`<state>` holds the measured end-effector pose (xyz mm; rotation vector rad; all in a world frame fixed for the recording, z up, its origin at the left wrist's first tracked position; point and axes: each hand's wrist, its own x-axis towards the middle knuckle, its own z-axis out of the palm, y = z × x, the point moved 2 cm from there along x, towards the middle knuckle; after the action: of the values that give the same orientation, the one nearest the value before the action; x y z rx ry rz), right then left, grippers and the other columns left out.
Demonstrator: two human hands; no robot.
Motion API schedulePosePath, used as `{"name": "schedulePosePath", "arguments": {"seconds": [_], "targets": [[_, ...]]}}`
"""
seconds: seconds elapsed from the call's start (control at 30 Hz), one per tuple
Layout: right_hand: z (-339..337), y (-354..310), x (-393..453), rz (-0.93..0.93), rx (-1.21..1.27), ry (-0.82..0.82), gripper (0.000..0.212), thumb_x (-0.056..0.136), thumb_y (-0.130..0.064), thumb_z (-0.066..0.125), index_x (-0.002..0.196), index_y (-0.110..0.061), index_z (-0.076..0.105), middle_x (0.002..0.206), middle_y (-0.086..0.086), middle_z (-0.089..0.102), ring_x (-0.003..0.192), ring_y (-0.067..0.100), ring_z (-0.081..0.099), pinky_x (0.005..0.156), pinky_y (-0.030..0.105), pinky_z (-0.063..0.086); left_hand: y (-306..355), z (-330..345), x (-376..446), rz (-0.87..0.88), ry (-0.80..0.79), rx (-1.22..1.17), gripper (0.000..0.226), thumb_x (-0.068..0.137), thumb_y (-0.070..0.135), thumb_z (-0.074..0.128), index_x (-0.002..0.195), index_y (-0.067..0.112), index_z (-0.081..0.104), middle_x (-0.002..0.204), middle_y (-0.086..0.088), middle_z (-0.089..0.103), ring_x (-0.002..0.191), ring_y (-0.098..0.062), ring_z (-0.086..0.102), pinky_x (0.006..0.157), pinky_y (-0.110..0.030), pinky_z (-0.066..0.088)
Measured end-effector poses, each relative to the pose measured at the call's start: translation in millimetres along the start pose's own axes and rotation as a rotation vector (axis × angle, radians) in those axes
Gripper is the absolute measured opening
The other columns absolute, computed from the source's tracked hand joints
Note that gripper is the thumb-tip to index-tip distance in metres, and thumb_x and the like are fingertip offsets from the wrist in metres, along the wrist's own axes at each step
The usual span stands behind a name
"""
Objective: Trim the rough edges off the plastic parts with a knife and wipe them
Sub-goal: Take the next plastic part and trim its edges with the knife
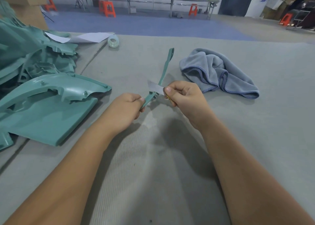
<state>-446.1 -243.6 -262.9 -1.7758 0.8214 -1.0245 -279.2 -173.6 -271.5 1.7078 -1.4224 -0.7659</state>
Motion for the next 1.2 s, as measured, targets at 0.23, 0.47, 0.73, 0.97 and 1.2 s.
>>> {"name": "schedulePosePath", "arguments": {"seconds": [0.23,0.47,0.73,0.97,1.2], "targets": [[-7,0,-2,0.032,0.017,-0.112,0.028,0.096,-0.012,0.054,0.069,-0.012,0.059,0.053,0.0,0.043,0.051,0.009,0.035,0.052,0.018,0.03,-1,-1,0,0.01,-0.007,0.054,0.039,0.101,0.025,0.041,0.065,0.014,0.053,0.04,0.01,0.037,0.039,-0.007,0.03,0.052,-0.029,0.024],[-1,-5,0,-0.023,-0.102,0.026,0.03,0.095,-0.011,0.057,0.067,-0.02,0.06,0.054,-0.008,0.042,0.056,0.01,0.036,0.058,0.027,0.03,-3,-2,1,0.024,-0.007,0.015,0.039,0.101,0.024,0.04,0.065,0.014,0.051,0.039,0.01,0.035,0.037,-0.006,0.028,0.049,-0.029,0.021],[-26,-7,10,-0.063,0.141,0.287,0.035,0.097,-0.004,0.052,0.066,-0.02,0.056,0.053,-0.012,0.046,0.053,0.002,0.037,0.055,0.015,0.032,-8,-1,-1,0.048,-0.029,0.141,0.039,0.099,0.031,0.042,0.063,0.018,0.051,0.042,0.012,0.042,0.041,-0.006,0.034,0.056,-0.029,0.028],[-39,0,10,-0.049,0.247,0.393,0.031,0.1,-0.01,0.05,0.07,-0.017,0.057,0.054,-0.005,0.045,0.051,0.005,0.036,0.051,0.014,0.031,-9,-2,1,0.033,-0.04,0.122,0.039,0.099,0.032,0.042,0.064,0.018,0.052,0.043,0.011,0.04,0.046,-0.011,0.035,0.06,-0.032,0.03],[-12,-4,-6,-0.044,0.177,-0.031,0.023,0.087,-0.018,0.055,0.065,-0.02,0.06,0.053,-0.003,0.046,0.05,0.006,0.038,0.05,0.015,0.03,-9,-2,1,0.018,-0.018,0.08,0.039,0.099,0.031,0.041,0.065,0.017,0.054,0.042,0.01,0.041,0.04,-0.007,0.033,0.057,-0.03,0.028]]}}
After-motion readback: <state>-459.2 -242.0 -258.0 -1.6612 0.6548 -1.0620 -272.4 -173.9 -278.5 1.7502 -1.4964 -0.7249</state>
